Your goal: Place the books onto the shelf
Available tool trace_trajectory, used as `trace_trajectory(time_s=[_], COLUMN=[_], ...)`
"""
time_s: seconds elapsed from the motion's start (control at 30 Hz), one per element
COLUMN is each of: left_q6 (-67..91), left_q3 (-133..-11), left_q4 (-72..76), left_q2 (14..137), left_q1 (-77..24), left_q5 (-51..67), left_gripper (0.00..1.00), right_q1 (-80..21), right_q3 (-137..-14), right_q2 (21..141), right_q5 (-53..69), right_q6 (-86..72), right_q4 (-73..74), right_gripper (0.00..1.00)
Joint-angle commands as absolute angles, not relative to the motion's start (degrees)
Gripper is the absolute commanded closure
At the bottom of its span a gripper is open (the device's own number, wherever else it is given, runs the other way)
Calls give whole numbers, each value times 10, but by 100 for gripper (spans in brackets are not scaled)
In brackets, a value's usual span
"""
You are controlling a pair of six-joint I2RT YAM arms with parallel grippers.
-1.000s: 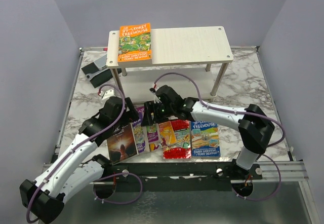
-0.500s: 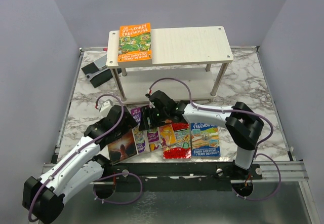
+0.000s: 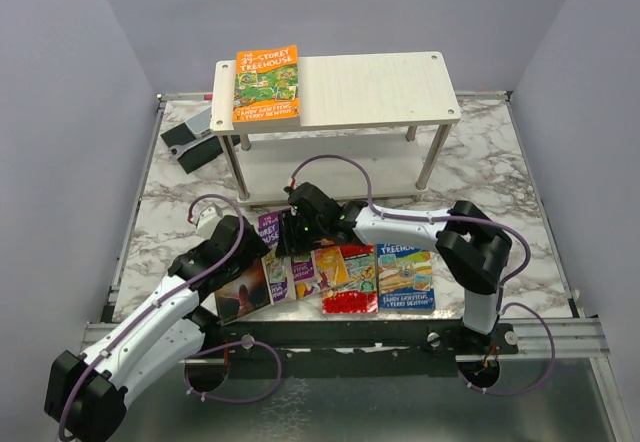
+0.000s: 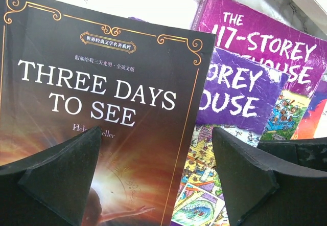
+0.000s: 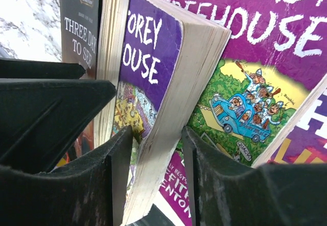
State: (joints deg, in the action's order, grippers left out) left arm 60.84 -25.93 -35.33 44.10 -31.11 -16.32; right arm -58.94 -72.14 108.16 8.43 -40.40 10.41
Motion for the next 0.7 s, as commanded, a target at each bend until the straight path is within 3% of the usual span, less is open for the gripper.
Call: trace_trajectory(time_s=[0.0,0.07,0.17,0.2,0.67], left_q6=[627,627,623,623,577], left_q3=[-226,-221,-221,-223,-261], left_q4=[-318,-313,-309,-309,-306], left_q2=[439,439,440,439,420], left_q1=[-311,-311,-311,-311,-311], left_q5=[-112,-106,-102,-101,-85], left_gripper=[12,13,14,14,2], right_q1=[-593,-594,-593,-594,-586], right_q3=[-719,-715,-708,-704,-603], right_q2=[1111,1112,1109,1106,977], right_q5=[40,40,39,38,-51], right_q6=[-397,-397,-401,-404,-415], right_q4=[147,145,141,139,125], right_gripper=[58,68,95,99,100])
